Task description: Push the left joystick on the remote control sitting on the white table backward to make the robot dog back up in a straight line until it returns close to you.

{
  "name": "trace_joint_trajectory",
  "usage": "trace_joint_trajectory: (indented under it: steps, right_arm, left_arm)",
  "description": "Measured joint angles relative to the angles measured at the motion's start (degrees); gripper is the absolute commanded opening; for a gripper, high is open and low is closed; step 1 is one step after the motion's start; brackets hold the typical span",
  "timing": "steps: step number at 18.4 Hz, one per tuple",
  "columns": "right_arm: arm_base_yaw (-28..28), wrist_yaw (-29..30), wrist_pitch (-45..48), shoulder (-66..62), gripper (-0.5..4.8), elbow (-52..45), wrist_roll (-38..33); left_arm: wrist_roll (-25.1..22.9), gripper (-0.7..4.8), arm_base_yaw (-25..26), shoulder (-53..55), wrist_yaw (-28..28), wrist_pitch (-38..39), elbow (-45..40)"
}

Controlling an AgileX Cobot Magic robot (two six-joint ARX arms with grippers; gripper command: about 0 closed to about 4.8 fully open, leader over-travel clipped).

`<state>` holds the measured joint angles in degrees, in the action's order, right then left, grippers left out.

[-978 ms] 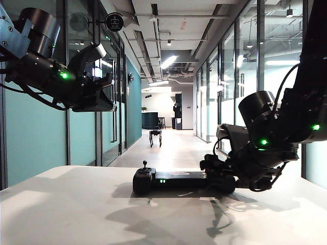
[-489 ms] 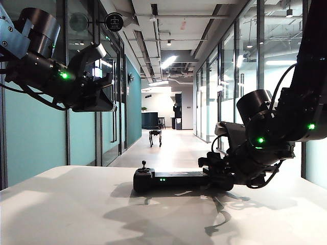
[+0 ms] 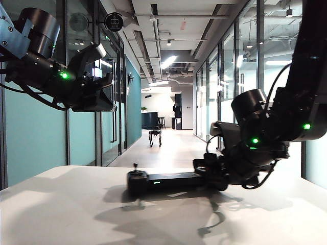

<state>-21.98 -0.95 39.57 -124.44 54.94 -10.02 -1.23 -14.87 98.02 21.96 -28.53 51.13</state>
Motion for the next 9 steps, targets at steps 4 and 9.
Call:
trace_joint_trajectory:
  steps: [4, 9]
  right_arm:
    - [-1.7, -1.4, 0.0, 0.0, 2.07, 0.0, 0.0]
    - [-3.2, -8.0, -0.5, 0.0, 2.07, 0.0, -1.4]
  left_arm:
    - [0.0, -0.06, 0.0, 0.0, 0.2, 0.0, 0.0]
    - [0.0, -0.06, -0.1, 0.1, 1.0, 0.0, 0.0]
